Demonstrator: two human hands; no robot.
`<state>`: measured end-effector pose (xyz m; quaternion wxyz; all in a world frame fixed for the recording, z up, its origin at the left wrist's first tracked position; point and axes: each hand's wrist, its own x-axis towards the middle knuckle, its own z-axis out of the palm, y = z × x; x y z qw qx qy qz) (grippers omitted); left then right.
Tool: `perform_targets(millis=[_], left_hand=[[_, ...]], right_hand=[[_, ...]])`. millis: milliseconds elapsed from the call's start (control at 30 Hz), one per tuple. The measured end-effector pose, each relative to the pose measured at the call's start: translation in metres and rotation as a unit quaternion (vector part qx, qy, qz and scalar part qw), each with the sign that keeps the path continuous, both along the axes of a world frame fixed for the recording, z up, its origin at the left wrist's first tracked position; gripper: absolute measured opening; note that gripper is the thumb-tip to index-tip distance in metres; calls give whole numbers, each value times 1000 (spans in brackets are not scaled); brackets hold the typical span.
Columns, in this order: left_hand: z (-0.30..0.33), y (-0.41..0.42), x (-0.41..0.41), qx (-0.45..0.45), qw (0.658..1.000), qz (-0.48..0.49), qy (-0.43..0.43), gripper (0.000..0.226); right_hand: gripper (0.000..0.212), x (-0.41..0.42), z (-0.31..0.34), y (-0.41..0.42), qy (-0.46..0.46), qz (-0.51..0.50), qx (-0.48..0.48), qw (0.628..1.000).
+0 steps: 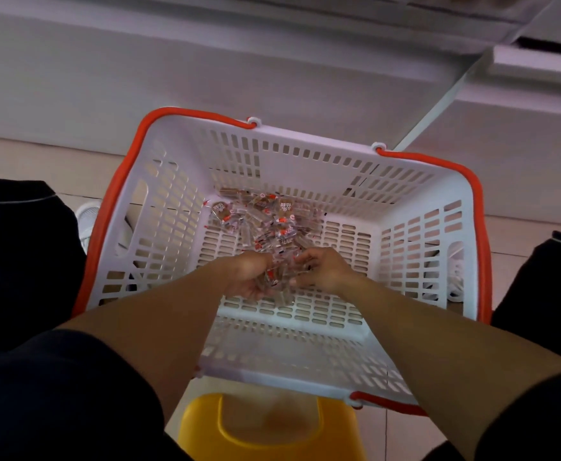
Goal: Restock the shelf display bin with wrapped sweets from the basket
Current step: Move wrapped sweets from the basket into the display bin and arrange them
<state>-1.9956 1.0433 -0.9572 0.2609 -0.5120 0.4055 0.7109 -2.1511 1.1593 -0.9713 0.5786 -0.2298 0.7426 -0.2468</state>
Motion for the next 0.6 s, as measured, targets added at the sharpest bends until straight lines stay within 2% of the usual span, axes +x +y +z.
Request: perform_targets(millis=[167, 267, 433, 600], left_hand=[[19, -16, 9, 94, 995, 18, 7, 27], [39, -25, 10, 119, 991, 12, 56, 30], [95, -37, 1, 138, 977, -35, 160, 42], [167, -42, 0, 192, 953, -20, 233, 36]], right_hand=[[39, -8, 26, -11, 25, 78, -35, 996], [44, -6, 55, -22, 30, 91, -66, 993], [56, 1, 113, -28, 111, 106, -132, 979], [66, 0, 201, -34, 218, 160, -208, 940]])
